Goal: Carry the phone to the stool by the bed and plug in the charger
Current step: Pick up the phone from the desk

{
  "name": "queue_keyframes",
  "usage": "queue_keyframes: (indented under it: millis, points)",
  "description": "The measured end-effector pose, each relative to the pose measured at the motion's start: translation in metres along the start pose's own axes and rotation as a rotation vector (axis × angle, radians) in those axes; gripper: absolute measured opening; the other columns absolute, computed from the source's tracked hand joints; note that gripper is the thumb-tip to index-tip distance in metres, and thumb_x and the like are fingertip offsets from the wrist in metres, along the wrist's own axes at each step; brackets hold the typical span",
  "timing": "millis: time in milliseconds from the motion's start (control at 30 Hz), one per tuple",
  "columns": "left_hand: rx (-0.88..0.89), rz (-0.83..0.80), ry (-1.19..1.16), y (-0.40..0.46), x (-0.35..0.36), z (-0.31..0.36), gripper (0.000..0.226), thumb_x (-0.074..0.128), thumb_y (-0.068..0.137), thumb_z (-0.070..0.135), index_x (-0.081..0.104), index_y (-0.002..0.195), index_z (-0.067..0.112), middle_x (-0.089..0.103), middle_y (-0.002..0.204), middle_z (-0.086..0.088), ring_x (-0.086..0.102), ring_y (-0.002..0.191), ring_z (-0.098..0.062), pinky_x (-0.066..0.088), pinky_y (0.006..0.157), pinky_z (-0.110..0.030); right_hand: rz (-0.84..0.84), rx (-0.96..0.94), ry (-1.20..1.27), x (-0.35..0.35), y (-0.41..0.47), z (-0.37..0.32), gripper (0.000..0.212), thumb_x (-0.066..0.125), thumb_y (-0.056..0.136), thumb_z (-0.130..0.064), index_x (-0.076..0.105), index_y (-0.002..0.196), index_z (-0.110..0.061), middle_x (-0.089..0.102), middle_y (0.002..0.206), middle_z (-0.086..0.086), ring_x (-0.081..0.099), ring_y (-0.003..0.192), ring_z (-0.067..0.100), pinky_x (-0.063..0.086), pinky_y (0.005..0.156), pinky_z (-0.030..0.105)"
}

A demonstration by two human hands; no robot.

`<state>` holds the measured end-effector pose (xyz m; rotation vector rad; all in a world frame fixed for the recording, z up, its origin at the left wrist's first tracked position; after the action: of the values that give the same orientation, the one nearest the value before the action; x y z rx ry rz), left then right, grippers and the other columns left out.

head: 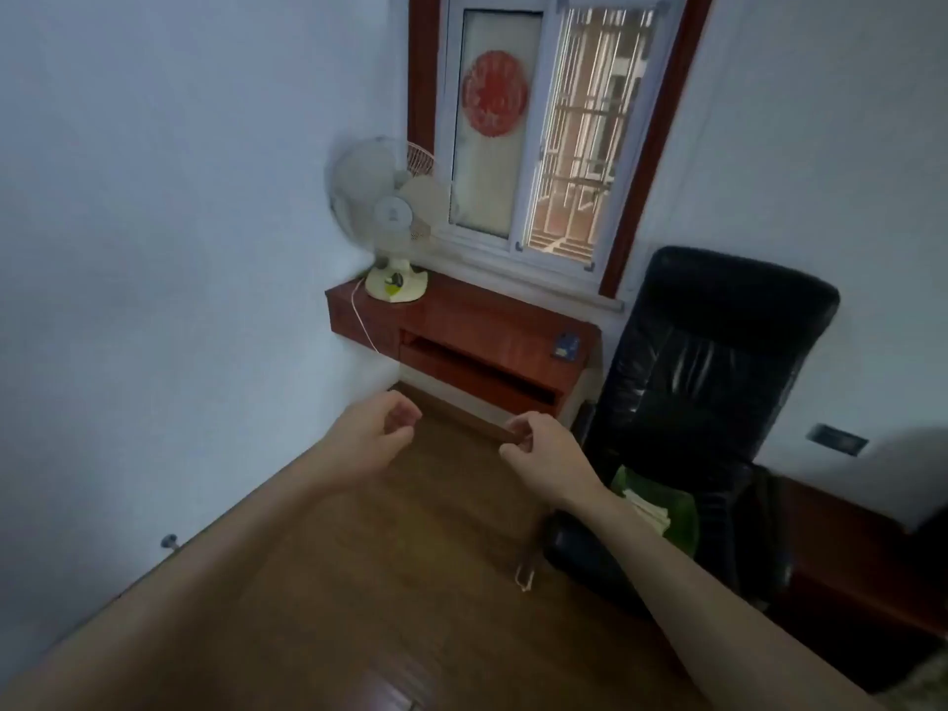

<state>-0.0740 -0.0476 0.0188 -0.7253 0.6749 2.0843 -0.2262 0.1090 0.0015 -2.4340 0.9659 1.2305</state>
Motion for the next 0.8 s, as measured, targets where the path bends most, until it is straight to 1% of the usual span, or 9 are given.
queue_keyframes:
  millis: [133,267,367,433,500,567,667,800]
  points:
    - [-0.050,-0.023,0.027,0.065,-0.007,-0.037,0.016,0.054,0.091,0.021,0.061,0.105,0.025,0.064,0.102,0.006,0.058,0.089,-0.002,0.043,0.069,-0.012,-0.009,0.027,0.000,0.005,0.071,0.000,0.040,0.062,0.090,-0.033,0.055,0.128,-0.021,0.058,0.125,-0.001,0.055,0.103,0.009,0.044,0.082,0.022]
    - [-0.036,-0.049,0.036,0.127,-0.003,-0.062,0.013,0.054,0.091,0.023,0.060,0.102,0.028,0.062,0.100,0.009,0.058,0.088,-0.002,0.043,0.070,-0.012,-0.016,0.056,-0.001,0.009,0.134,0.012,0.038,0.062,0.091,-0.032,0.055,0.127,-0.020,0.058,0.124,-0.001,0.056,0.103,0.011,0.047,0.084,0.025]
    - [-0.038,-0.060,0.038,0.174,0.007,-0.083,0.014,0.054,0.091,0.023,0.060,0.102,0.029,0.063,0.100,0.008,0.058,0.088,-0.001,0.044,0.071,-0.013,-0.022,0.086,0.008,0.014,0.180,0.033,0.039,0.062,0.091,-0.032,0.055,0.127,-0.020,0.058,0.123,-0.001,0.058,0.103,0.012,0.050,0.087,0.029]
    - [-0.047,-0.061,0.048,0.206,0.016,-0.097,0.013,0.055,0.090,0.024,0.060,0.101,0.029,0.063,0.100,0.008,0.058,0.088,-0.001,0.044,0.071,-0.013,-0.036,0.092,0.017,0.018,0.214,0.048,0.039,0.061,0.091,-0.032,0.055,0.127,-0.020,0.058,0.124,0.000,0.057,0.105,0.012,0.050,0.089,0.029]
    - [-0.059,-0.070,0.060,0.241,0.028,-0.110,0.013,0.055,0.090,0.024,0.060,0.100,0.030,0.064,0.100,0.008,0.059,0.089,-0.003,0.046,0.072,-0.016,-0.047,0.092,0.028,0.023,0.252,0.063,0.039,0.061,0.091,-0.032,0.056,0.127,-0.019,0.058,0.124,0.000,0.057,0.107,0.013,0.048,0.090,0.028]
    - [-0.074,-0.087,0.077,0.277,0.040,-0.121,0.013,0.054,0.089,0.024,0.061,0.100,0.029,0.064,0.101,0.006,0.059,0.091,-0.006,0.051,0.078,-0.023,-0.062,0.087,0.040,0.027,0.291,0.077,0.038,0.061,0.091,-0.032,0.056,0.127,-0.020,0.058,0.124,0.001,0.057,0.107,0.012,0.047,0.089,0.026]
    - [-0.115,-0.110,0.110,0.333,0.058,-0.137,0.015,0.053,0.089,0.025,0.061,0.102,0.026,0.064,0.104,0.003,0.059,0.093,-0.010,0.053,0.084,-0.031,-0.119,0.084,0.038,0.035,0.348,0.096,0.037,0.061,0.092,-0.031,0.056,0.127,-0.020,0.057,0.124,0.001,0.056,0.107,0.013,0.046,0.090,0.026]
    - [-0.174,-0.137,0.123,0.406,0.082,-0.162,0.016,0.052,0.088,0.026,0.062,0.101,0.027,0.064,0.104,0.003,0.060,0.093,-0.010,0.053,0.085,-0.032,-0.191,0.076,0.021,0.045,0.421,0.127,0.040,0.059,0.091,-0.032,0.055,0.128,-0.018,0.057,0.125,0.002,0.056,0.107,0.013,0.047,0.091,0.028]
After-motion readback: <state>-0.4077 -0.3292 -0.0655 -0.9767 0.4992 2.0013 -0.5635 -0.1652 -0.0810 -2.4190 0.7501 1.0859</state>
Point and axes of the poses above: each hand's wrist, its own y-axis towards the middle knuckle, its own x-axis out of the palm, z = x × y, the point moved 9 cm from there along y, towards the middle knuckle
